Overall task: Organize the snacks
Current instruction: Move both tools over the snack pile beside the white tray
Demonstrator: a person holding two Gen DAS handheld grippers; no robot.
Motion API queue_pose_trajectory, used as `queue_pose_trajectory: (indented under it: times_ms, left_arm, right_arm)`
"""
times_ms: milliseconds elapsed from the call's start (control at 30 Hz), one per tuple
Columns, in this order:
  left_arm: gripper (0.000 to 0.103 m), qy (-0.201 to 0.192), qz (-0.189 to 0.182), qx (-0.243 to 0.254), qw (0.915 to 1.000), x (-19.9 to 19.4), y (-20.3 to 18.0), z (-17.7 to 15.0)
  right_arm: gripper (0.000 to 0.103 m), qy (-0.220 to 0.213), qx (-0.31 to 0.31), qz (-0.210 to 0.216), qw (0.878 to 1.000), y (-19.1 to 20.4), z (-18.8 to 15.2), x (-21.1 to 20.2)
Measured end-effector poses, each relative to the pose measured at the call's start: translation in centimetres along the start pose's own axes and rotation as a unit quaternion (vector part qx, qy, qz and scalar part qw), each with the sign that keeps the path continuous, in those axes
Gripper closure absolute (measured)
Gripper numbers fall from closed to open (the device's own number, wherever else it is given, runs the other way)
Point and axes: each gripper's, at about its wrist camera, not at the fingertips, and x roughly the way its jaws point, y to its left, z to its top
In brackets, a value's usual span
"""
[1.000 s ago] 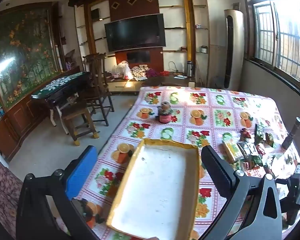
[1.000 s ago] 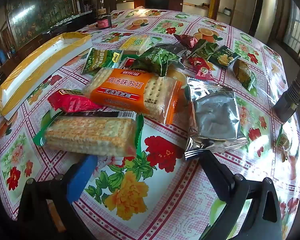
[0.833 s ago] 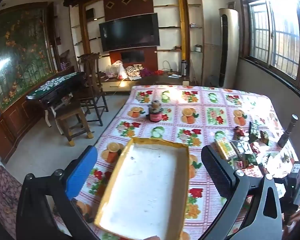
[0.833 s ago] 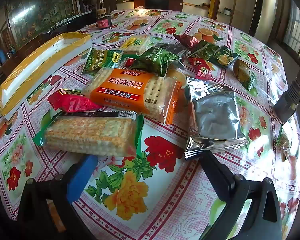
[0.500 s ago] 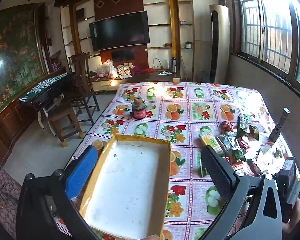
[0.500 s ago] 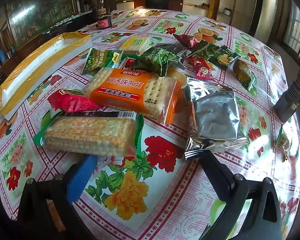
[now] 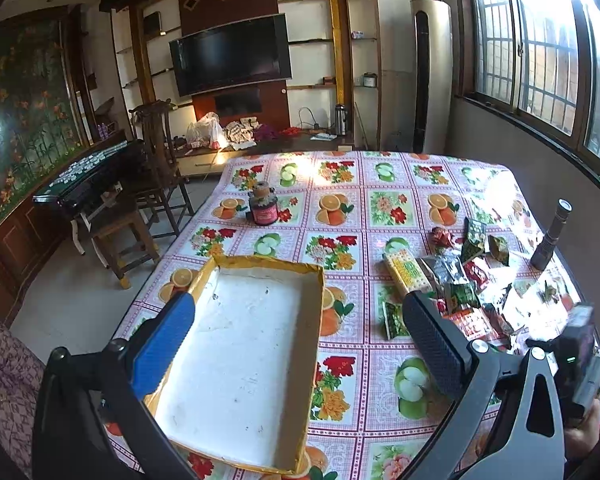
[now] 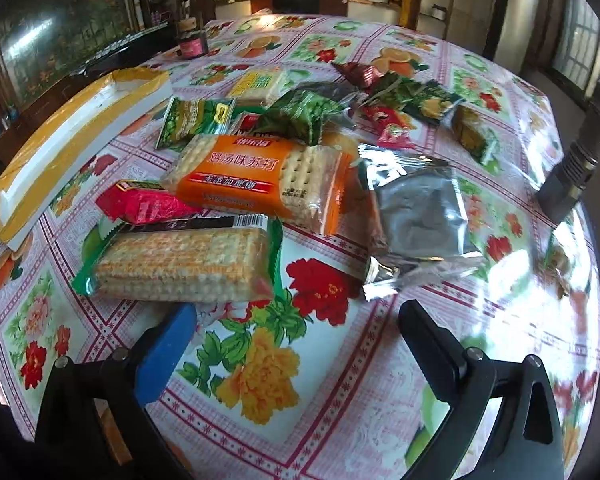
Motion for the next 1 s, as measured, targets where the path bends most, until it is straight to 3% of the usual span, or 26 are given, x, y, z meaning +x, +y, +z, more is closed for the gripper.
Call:
queue_pose_trajectory:
  times_ms: [67,100,167,233,300,333,400,500,567,667,733,800,833,900,1000]
  left_arm:
    - [0.0,0.006,-0.004,0.002,1.0,0.3,-0.3,-0.2]
    - [0.0,0.009,-0.006,0.002,0.9999,0.4,-0.5,-0.3]
    - [0.0,0.012,-0.013,0.001,0.9998,0.5,-0.8,-0.5]
    - [0.0,0.018,-0.02,0.001,0.9996,0.5,-1.2,-0.6]
    - [0.0,0.023,-0.027,0.001,0.9994,0.5,-1.5,-0.9]
    - [0.0,0.024,-0.03,0.002,0.9993,0.5,-1.7,-1.1]
    - [0.0,0.028,-0.038,0.002,0.9989,0.3,-2.2,-1.4]
    - [0.0,0.033,-0.049,0.0,0.9983,0.2,-2.7,-1.7]
    - [0.0,0.038,-0.057,0.001,0.9977,0.1,-3.2,-2.0]
    - [0.0,0.041,-0.063,0.005,0.9972,0.0,-3.6,-2.4]
    - [0.0,0.044,-0.066,0.006,0.9969,0.1,-3.8,-2.6]
    - [0.0,0.049,-0.068,0.004,0.9965,0.2,-3.9,-2.9]
    - [0.0,0.053,-0.07,0.003,0.9962,0.3,-3.9,-3.0]
    - [0.0,0.056,-0.071,0.002,0.9959,0.5,-3.9,-3.2]
    - [0.0,0.059,-0.068,0.002,0.9959,0.7,-3.9,-3.5]
  right_arm:
    - [0.003,-0.061,0.017,0.007,0.998,-0.4,-0.6,-3.2]
    - [0.003,-0.113,0.036,0.04,0.992,-0.7,-0.8,-5.3]
    - [0.003,-0.215,0.069,0.092,0.97,-1.4,-1.4,-9.8]
    - [0.003,-0.326,0.085,0.132,0.932,-1.6,-2.4,-14.0]
    - [0.002,-0.427,0.092,0.17,0.883,-1.5,-3.6,-17.8]
    - [0.002,-0.456,0.092,0.183,0.866,-1.3,-3.9,-19.1]
    - [0.002,-0.501,0.098,0.215,0.833,-1.4,-4.4,-21.0]
    - [0.001,-0.567,0.135,0.287,0.76,-2.4,-4.9,-22.7]
    - [0.001,-0.594,0.166,0.319,0.72,-3.3,-5.2,-23.1]
    - [0.0,-0.598,0.219,0.368,0.678,-4.9,-4.5,-22.5]
    - [0.0,-0.591,0.25,0.397,0.657,-5.9,-3.9,-21.8]
    - [0.0,-0.586,0.274,0.409,0.643,-6.6,-4.0,-21.5]
    - [0.0,-0.582,0.286,0.399,0.649,-6.6,-4.2,-21.4]
    - [0.0,-0.568,0.297,0.374,0.67,-6.2,-4.3,-21.6]
    - [0.0,-0.544,0.287,0.305,0.727,-5.0,-4.0,-22.0]
